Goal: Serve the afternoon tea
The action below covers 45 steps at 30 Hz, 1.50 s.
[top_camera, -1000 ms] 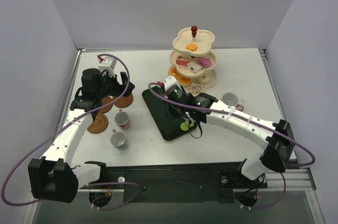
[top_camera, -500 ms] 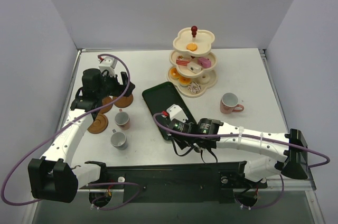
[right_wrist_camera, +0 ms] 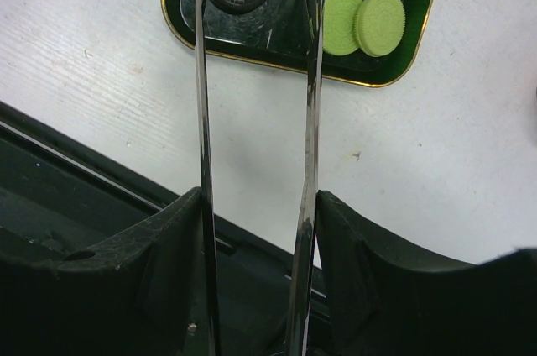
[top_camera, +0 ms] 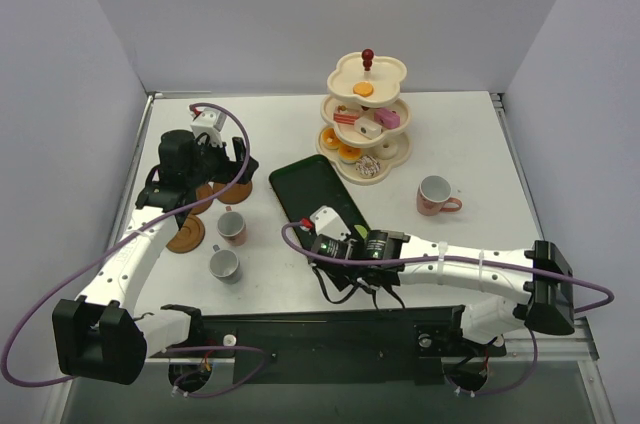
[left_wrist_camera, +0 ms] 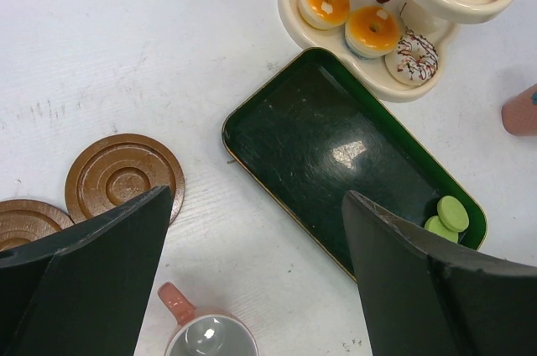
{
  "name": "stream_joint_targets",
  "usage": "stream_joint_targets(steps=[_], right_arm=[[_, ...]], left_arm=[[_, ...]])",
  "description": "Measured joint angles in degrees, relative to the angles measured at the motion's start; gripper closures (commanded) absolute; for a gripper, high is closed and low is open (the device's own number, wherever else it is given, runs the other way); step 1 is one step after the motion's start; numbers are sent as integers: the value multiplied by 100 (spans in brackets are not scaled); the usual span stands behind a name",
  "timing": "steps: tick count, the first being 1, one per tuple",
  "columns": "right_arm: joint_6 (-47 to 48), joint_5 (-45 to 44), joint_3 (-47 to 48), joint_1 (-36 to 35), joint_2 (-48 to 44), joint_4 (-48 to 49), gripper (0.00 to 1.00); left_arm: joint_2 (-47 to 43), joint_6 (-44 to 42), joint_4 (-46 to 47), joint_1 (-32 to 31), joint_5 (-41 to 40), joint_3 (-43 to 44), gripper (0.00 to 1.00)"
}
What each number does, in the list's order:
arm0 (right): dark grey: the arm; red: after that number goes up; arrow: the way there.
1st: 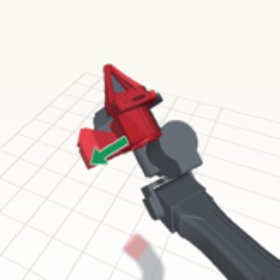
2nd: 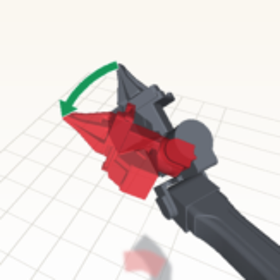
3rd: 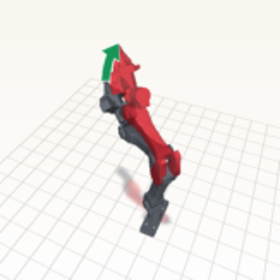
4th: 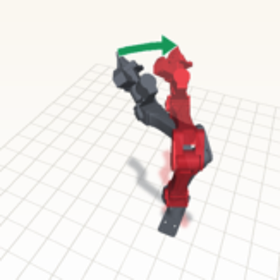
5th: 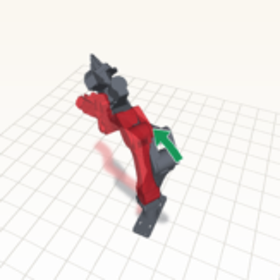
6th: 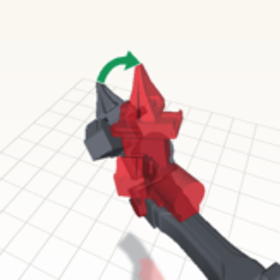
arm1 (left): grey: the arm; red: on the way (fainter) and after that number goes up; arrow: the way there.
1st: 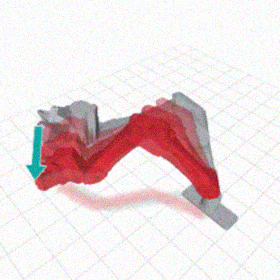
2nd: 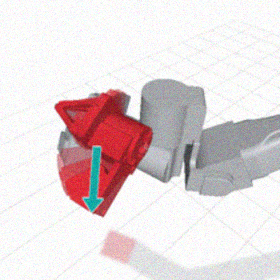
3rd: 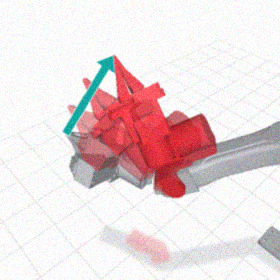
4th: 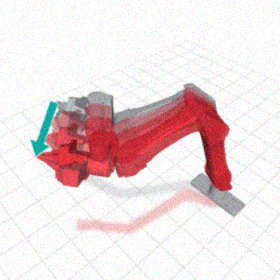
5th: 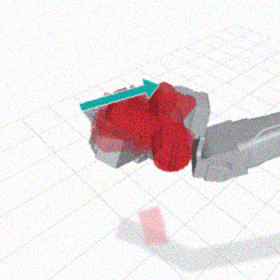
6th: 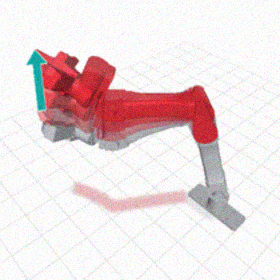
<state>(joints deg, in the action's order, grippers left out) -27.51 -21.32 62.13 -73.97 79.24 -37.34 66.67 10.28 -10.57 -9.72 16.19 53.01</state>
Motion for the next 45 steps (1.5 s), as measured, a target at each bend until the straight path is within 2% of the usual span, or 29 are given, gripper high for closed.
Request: stream_joint_targets(steps=[17,38,42,45], right_arm=[[-90,129,0,-74,258,-2,52],[63,-103,415,-42,529,-455,72],[302,-149,726,144,490,-511,74],[629,-190,1099,601,260,-533,74]], left_arm=[[0,-4,0,0,-15,0,6],[0,-4,0,0,-15,0,6],[-2,-4,0,0,-24,0,6],[-39,-2,-22,0,-144,0,6]])
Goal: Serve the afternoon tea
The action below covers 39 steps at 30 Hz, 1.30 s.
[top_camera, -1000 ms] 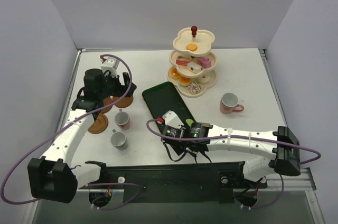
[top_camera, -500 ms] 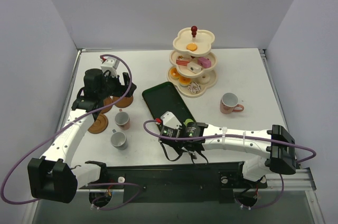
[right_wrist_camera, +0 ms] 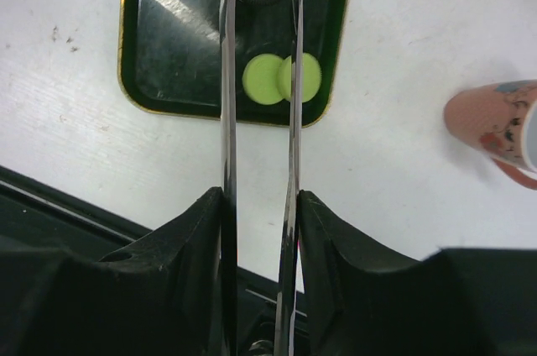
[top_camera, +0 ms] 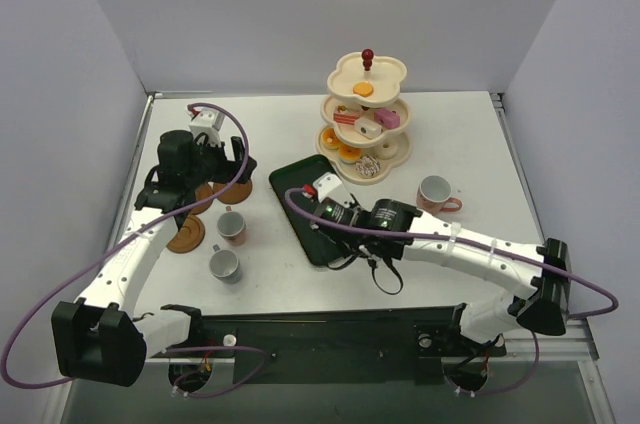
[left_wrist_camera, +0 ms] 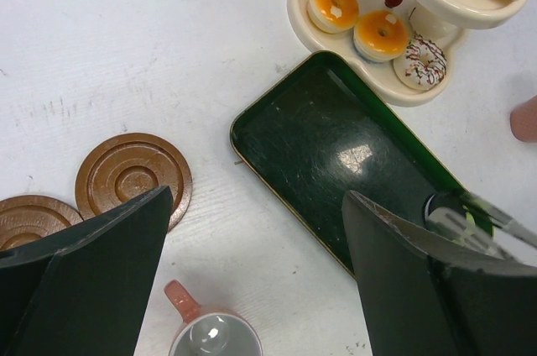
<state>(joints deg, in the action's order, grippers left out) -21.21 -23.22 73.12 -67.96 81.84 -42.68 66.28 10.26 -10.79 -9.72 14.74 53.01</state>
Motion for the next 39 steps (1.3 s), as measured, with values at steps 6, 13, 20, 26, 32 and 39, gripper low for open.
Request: stream_joint_targets(steps=[6,13,20,26,32,39], right_arm=[[632,-83,730,734,-238,-140,74],[1539,-96,2223,1891,-197,-85,75],[2103,345,3366,2918,459,28,75],[2337,623,3637,3456,1163,44,75],[2455,728,3729,3659,1322,42,72],[2514,826,3858,3829,1340,44,55]], left_arm=[[-138,2,-15,2,-151,0,6],[-179,0,-15,4,-205,0,6],[-179,0,-13,4,-208,0,6],[-179,0,-13,7,-208,0,6],[-179,-2,-13,9,-208,0,6],[-179,-2,-13,20,-205,0,6]])
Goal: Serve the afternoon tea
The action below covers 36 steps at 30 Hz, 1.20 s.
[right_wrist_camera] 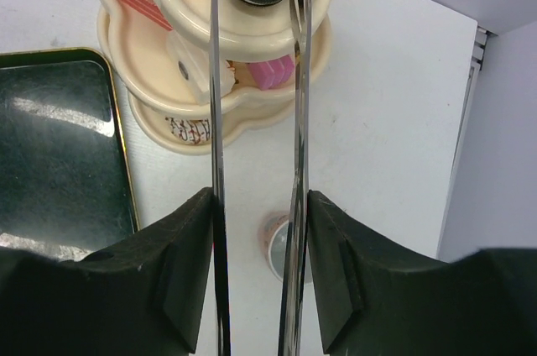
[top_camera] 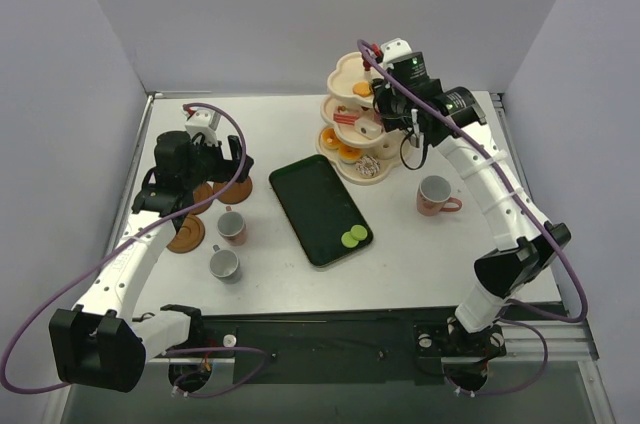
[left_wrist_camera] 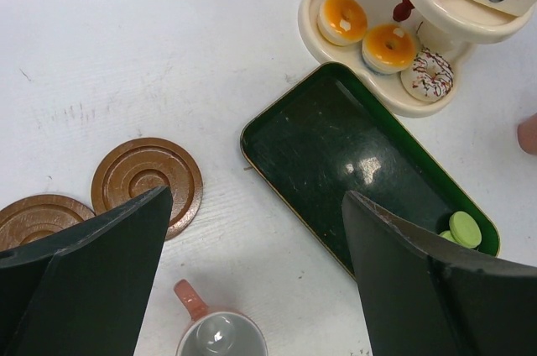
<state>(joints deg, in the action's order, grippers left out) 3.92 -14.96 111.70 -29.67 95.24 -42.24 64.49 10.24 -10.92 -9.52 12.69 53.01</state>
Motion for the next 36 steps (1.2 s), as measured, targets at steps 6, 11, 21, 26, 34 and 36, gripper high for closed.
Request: stream_joint_targets(steps=[6,11,21,26,34,36], right_arm=[[46,109,24,46,24,0,45],[46,216,195,44,24,-2,53],[109,-79,-245,-750,-822,168,60],[-44,-365,-1226,-1624,-1884,404,60],[-1209,-752,-3731,-2686,-2859,166,61],[-1552,-774,-4120,-3005,-2813,-35,60]], left_arm=[[0,0,0,13,2,0,6],[0,0,0,24,2,0,6],[0,0,0,24,4,0,6],[0,0,0,24,2,0,6],[2,2,0,24,15,0,7],[2,2,0,24,20,0,6]])
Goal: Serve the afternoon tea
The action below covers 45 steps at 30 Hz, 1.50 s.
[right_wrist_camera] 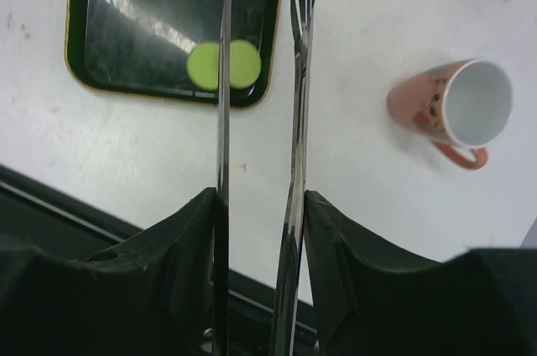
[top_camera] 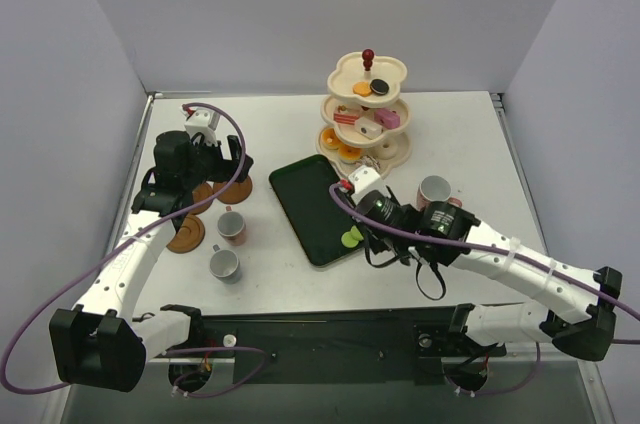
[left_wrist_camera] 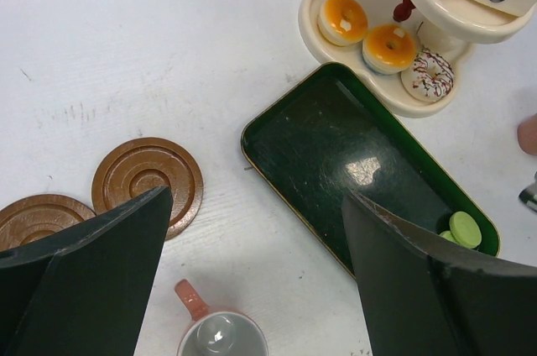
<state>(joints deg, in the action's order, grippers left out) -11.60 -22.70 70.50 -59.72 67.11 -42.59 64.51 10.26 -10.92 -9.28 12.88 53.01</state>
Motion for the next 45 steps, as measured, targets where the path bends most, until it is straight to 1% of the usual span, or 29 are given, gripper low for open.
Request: stream_joint_targets(steps=[6,11,25,45], right_arm=[[-798,-4,-518,-717,-7,-415,58],[-1145,-7,-789,-986,7,-564,58],[-1176,-179,-876,-1005,841,-586,59],[-883,-197,-876,-844,1274,-409,61]], left_arm=[[17,0,0,0,37,0,6],[33,0,0,0,44,0,6],[44,0,0,-44,44,0,6],[44,0,0,-44,63,0,6]])
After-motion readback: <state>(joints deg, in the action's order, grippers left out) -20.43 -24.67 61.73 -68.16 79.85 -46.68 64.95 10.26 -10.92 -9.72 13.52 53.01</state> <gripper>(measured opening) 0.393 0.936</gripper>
